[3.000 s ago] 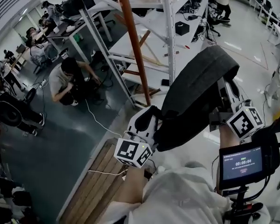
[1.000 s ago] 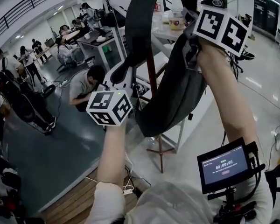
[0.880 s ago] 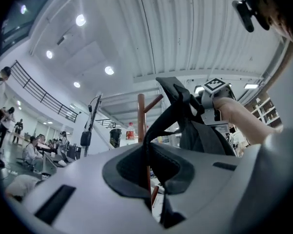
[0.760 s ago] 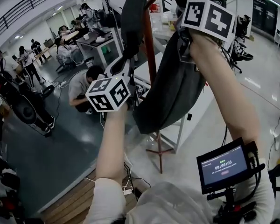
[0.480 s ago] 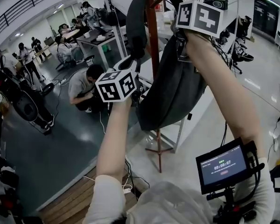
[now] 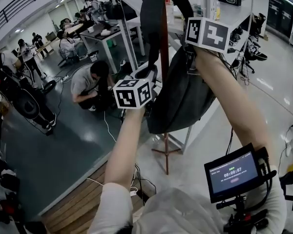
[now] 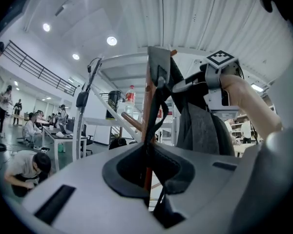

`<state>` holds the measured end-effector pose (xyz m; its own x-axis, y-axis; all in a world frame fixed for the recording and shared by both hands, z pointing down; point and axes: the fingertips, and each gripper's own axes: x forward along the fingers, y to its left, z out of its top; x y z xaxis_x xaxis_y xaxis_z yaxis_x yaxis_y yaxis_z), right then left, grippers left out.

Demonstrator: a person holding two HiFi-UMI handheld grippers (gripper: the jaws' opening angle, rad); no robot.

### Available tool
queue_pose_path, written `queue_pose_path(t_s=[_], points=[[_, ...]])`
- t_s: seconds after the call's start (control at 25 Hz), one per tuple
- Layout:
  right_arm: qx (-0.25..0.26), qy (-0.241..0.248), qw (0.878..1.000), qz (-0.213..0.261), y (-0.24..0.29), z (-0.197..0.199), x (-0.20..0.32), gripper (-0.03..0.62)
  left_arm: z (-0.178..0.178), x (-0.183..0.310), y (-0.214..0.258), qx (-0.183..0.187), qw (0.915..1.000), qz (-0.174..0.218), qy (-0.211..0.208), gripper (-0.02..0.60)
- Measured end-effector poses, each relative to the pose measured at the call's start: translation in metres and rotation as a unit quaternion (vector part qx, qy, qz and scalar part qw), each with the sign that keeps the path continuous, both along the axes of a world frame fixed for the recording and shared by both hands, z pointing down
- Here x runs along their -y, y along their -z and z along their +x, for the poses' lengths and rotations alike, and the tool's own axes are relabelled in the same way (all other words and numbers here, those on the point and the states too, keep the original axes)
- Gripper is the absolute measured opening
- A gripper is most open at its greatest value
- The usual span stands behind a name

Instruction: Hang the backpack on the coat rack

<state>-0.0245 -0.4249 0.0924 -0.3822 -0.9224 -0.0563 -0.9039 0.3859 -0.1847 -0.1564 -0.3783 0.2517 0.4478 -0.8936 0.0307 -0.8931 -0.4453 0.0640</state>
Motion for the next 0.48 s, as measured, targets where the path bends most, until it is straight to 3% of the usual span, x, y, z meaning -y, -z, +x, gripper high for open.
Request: queue_pose_path(t_s=[0.24, 0.48], points=[[-0.001, 0.0, 0.998, 0.062, -0.003, 0.0, -0.017, 0.044, 0.017, -0.012, -0.005, 0.034, 0.9988, 0.035, -0.001, 0.029], [0.016, 0.001, 0.994, 0.104, 0.0, 0.004, -0.031, 0.044, 0.019, -0.038, 0.003, 0.058, 0.9896, 0.13, 0.015, 0.029]])
